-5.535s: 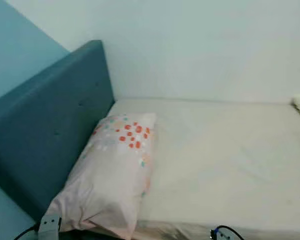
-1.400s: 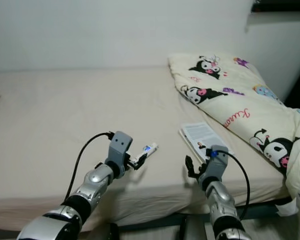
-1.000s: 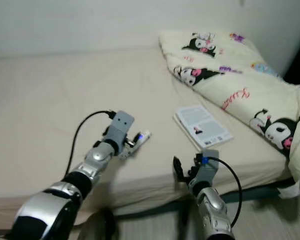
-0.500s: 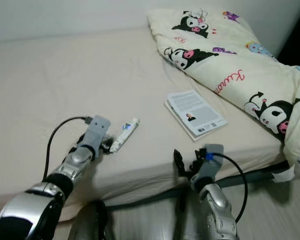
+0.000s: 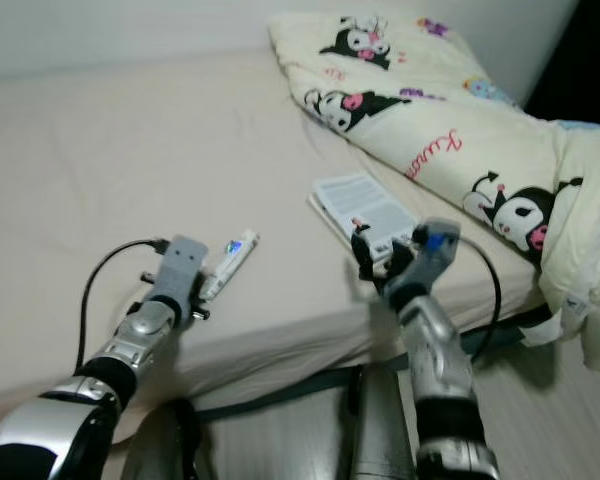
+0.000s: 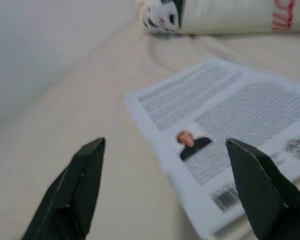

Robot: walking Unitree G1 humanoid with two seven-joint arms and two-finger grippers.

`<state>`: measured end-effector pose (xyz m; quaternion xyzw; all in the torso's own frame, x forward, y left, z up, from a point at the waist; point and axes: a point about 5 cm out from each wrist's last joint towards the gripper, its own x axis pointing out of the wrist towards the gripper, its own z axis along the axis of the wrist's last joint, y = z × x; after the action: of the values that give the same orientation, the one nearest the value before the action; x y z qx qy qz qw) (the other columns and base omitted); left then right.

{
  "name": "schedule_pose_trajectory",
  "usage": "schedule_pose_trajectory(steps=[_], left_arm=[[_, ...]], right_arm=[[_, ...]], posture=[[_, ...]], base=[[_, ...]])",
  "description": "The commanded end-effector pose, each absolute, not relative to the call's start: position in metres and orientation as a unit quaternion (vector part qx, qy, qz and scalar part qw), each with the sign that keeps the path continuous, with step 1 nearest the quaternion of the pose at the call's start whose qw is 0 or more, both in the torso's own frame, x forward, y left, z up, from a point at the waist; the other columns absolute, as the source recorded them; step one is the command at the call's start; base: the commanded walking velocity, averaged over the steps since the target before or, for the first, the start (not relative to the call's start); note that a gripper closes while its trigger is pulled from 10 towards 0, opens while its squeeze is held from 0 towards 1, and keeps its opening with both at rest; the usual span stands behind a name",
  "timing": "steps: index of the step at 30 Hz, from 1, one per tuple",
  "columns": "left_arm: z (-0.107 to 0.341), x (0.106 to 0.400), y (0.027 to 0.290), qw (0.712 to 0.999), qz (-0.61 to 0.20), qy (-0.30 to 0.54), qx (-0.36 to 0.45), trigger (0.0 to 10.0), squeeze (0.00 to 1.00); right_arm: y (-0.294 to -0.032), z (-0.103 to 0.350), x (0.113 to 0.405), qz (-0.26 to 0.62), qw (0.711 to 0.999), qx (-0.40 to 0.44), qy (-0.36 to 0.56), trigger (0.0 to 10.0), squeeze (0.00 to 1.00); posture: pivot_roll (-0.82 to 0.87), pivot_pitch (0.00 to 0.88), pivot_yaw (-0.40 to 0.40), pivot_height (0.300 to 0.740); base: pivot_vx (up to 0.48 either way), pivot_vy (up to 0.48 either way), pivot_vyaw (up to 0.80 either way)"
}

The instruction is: Clean up the room

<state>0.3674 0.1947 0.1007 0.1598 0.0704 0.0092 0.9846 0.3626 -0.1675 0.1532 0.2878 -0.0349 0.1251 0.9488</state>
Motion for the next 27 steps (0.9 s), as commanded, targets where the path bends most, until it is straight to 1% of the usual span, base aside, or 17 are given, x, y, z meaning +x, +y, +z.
schedule_pose_trajectory(steps=[1,2,3,6,7,9,11,12,14,15,17,18,19,20,21,23,27], left_arm=[[0.097,0.36,0.221,0.983,0.047,0.078,0.157,0.0,0.0],[0.106,0.361,0.23,0.984,0.058,0.054,0.162,0.0,0.0],[0.106,0.361,0.23,0.984,0.058,0.054,0.162,0.0,0.0],[0.138,0.356,0.261,0.975,0.088,-0.02,0.201,0.0,0.0],[0.138,0.356,0.261,0.975,0.088,-0.02,0.201,0.0,0.0],[0.146,0.351,0.273,0.972,0.101,-0.038,0.209,0.0,0.0],[0.143,0.334,0.282,0.968,0.104,-0.046,0.224,0.0,0.0],[0.141,0.327,0.283,0.966,0.101,-0.046,0.232,0.0,0.0],[0.129,0.315,0.278,0.966,0.086,-0.036,0.241,0.0,0.0],[0.129,0.315,0.278,0.966,0.086,-0.036,0.241,0.0,0.0],[0.115,0.304,0.271,0.968,0.072,-0.023,0.241,0.0,0.0],[0.109,0.299,0.266,0.969,0.065,-0.018,0.239,0.0,0.0],[0.109,0.299,0.266,0.969,0.065,-0.018,0.239,0.0,0.0],[0.102,0.293,0.257,0.97,0.049,-0.011,0.239,0.0,0.0],[0.102,0.293,0.257,0.97,0.049,-0.011,0.239,0.0,0.0],[0.094,0.285,0.241,0.971,0.021,-0.006,0.239,0.0,0.0],[0.096,0.278,0.222,0.971,-0.008,-0.005,0.24,0.0,0.0]], right_arm=[[-0.158,0.14,0.364,0.137,0.928,0.347,-0.008,10.0,0.0],[-0.149,0.143,0.369,0.155,0.911,0.383,-0.009,10.0,0.0],[-0.149,0.143,0.369,0.155,0.911,0.383,-0.009,10.0,0.0],[-0.111,0.157,0.379,0.221,0.877,0.427,0.002,10.0,0.0],[-0.111,0.157,0.379,0.221,0.877,0.427,0.002,10.0,0.0],[-0.093,0.162,0.381,0.252,0.869,0.426,0.013,10.0,0.0],[-0.058,0.162,0.38,0.295,0.867,0.399,0.053,10.0,0.0],[-0.047,0.162,0.379,0.308,0.866,0.387,0.067,10.0,0.0],[-0.033,0.157,0.378,0.305,0.876,0.36,0.096,10.0,0.0],[-0.033,0.157,0.378,0.305,0.876,0.36,0.096,10.0,0.0],[-0.026,0.152,0.377,0.295,0.885,0.34,0.123,10.0,0.0],[-0.023,0.147,0.376,0.283,0.893,0.319,0.142,10.0,0.0],[-0.023,0.147,0.376,0.283,0.893,0.319,0.142,10.0,0.0],[-0.022,0.14,0.375,0.257,0.902,0.3,0.175,10.0,0.0],[-0.022,0.14,0.375,0.257,0.902,0.3,0.175,10.0,0.0],[-0.021,0.13,0.374,0.217,0.908,0.281,0.22,10.0,0.0],[-0.021,0.129,0.375,0.195,0.91,0.271,0.246,10.0,0.0]], posture=[[0.07,0.332,-0.024,0.51],[0.08,0.334,-0.026,0.51],[0.08,0.334,-0.026,0.51],[0.14,0.354,-0.034,0.51],[0.14,0.354,-0.034,0.51],[0.16,0.362,-0.036,0.51],[0.19,0.38,-0.041,0.51],[0.19,0.38,-0.041,0.51],[0.21,0.389,-0.043,0.51],[0.21,0.389,-0.043,0.51],[0.21,0.396,-0.043,0.51],[0.21,0.401,-0.044,0.51],[0.21,0.401,-0.044,0.51],[0.21,0.405,-0.046,0.51],[0.21,0.405,-0.046,0.51],[0.2,0.407,-0.046,0.51],[0.21,0.403,-0.047,0.51]], base=[[0.0,0.0,0.0],[0.0,0.0,0.0],[0.0,0.0,0.0],[0.0,0.0,0.0],[0.0,0.0,0.0],[0.0,0.0,0.0],[0.0,0.0,0.0],[0.0,0.0,0.0],[0.0,0.0,0.0],[0.0,0.0,0.0],[0.0,0.0,0.0],[0.0,0.0,0.0],[0.0,0.0,0.0],[0.0,0.0,0.0],[0.0,0.0,0.0],[0.0,0.0,0.0],[0.0,0.0,0.0]])
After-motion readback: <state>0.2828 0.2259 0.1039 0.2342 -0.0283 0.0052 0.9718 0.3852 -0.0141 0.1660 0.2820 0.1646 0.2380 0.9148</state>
